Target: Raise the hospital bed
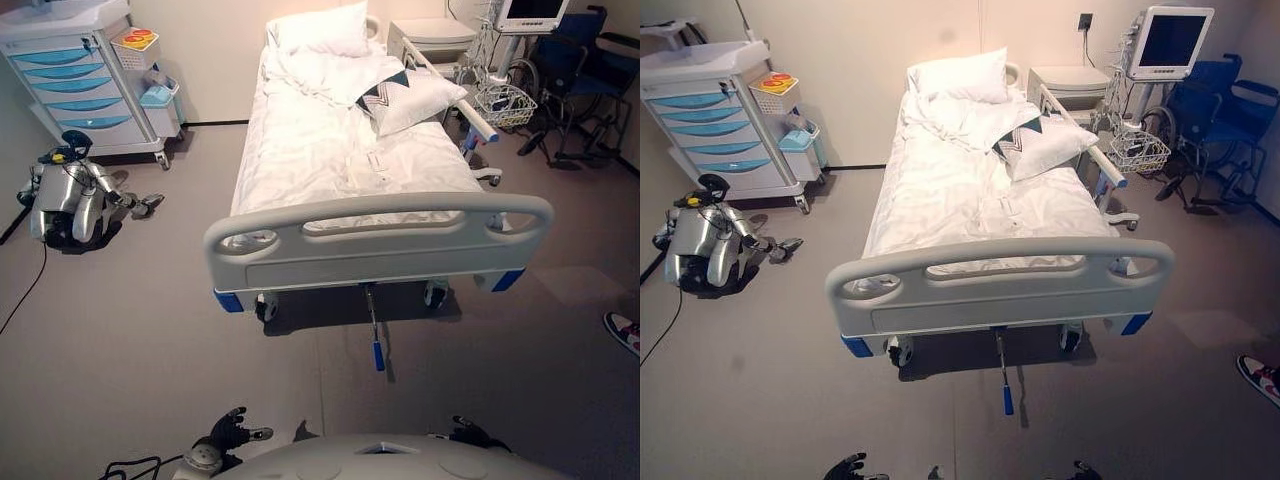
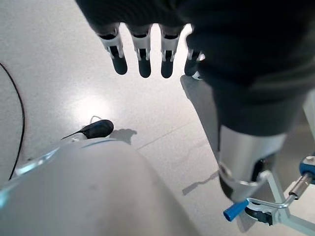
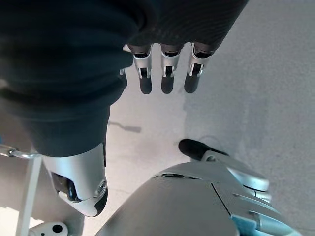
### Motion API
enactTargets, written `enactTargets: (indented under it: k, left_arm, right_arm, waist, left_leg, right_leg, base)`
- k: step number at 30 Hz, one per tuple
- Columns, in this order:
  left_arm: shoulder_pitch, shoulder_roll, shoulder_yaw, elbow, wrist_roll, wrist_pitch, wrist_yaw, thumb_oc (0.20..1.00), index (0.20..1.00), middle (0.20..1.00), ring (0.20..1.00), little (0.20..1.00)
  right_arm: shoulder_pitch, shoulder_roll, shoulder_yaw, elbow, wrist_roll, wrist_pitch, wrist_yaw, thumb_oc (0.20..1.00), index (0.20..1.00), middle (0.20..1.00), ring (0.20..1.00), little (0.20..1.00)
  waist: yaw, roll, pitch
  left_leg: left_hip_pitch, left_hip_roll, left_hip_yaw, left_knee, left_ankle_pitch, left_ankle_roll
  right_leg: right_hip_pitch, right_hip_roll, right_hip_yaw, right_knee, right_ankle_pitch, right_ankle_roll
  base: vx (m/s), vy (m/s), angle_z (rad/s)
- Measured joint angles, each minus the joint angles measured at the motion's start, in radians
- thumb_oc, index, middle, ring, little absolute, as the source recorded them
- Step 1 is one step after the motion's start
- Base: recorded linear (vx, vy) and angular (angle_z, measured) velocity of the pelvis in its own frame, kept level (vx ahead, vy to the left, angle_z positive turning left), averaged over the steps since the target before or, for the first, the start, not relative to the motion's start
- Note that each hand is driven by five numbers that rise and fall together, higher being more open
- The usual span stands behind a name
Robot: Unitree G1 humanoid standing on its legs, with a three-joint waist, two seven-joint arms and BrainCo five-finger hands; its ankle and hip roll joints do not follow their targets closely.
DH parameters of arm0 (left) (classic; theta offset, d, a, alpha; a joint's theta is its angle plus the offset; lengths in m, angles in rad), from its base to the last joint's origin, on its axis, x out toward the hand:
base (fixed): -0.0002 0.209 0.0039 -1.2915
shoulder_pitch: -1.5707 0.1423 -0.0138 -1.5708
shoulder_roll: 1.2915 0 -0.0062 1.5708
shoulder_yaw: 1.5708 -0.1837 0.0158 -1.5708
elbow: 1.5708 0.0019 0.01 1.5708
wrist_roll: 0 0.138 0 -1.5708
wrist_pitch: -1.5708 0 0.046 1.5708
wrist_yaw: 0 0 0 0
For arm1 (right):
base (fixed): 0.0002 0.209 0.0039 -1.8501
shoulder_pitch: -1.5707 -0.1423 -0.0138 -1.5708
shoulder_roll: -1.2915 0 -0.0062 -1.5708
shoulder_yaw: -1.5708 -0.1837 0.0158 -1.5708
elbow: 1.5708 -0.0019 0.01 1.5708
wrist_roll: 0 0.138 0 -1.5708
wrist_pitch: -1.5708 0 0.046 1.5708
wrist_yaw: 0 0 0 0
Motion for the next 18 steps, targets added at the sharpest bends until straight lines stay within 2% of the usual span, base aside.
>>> enactTargets:
  k: [4,6,10,13,18]
  left_arm:
    - [-0.023,0.0,-0.004,-0.005,-0.003,0.001,0.005,1.0,1.0,1.0,1.0,1.0]
    - [-0.044,0.002,-0.011,-0.036,-0.017,0.002,0.01,1.0,1.0,1.0,1.0,1.0]
    - [-0.098,0.014,-0.021,-0.136,-0.113,0.001,0.041,1.0,1.0,1.0,1.0,1.0]
    - [-0.131,0.024,-0.021,-0.189,-0.155,0.001,0.063,1.0,1.0,1.0,1.0,1.0]
    - [-0.225,0.094,-0.04,-0.466,-0.244,-0.002,0.105,1.0,1.0,1.0,1.0,1.0]
  right_arm:
    - [-0.041,-0.01,0.0,-0.006,0.009,0.0,-0.003,1.0,1.0,1.0,1.0,1.0]
    - [-0.075,-0.022,0.0,-0.023,0.033,-0.001,-0.009,1.0,1.0,1.0,1.0,1.0]
    - [-0.169,-0.05,-0.004,-0.126,0.106,-0.008,-0.042,1.0,1.0,1.0,1.0,1.0]
    - [-0.219,-0.049,-0.003,-0.171,0.135,-0.013,-0.06,1.0,1.0,1.0,1.0,1.0]
    - [-0.358,-0.064,0.002,-0.393,0.216,-0.034,-0.101,1.0,1.0,1.0,1.0,1.0]
  waist:
    - [-0.002,0.004,0.043]
    - [-0.002,0.007,0.084]
    - [-0.002,0.012,0.206]
    - [-0.003,0.012,0.246]
    - [-0.005,0.013,0.355]
  left_leg:
    - [-0.059,-0.007,-0.002,0.022,0.004,0.002]
    - [-0.117,-0.011,-0.004,0.054,0.004,0.005]
    - [-0.234,-0.014,-0.005,0.116,0.009,0.012]
    - [-0.266,-0.014,0.001,0.125,0.011,0.014]
    - [-0.433,-0.017,0.009,0.22,0.011,0.016]
  right_leg:
    - [-0.057,-0.001,0.001,0.018,0.004,0.002]
    - [-0.115,-0.006,0.006,0.053,0.003,0.001]
    - [-0.246,-0.017,0.015,0.141,-0.004,-0.004]
    - [-0.287,-0.019,0.023,0.163,-0.004,-0.005]
    - [-0.483,-0.029,0.052,0.296,-0.017,-0.019]
  base:
    - [-0.19,-0.003,0.0]
    - [-0.18,-0.008,-0.02]
    - [-0.12,-0.022,-0.04]
    - [-0.14,-0.029,-0.09]
    - [-0.14,-0.033,-0.08]
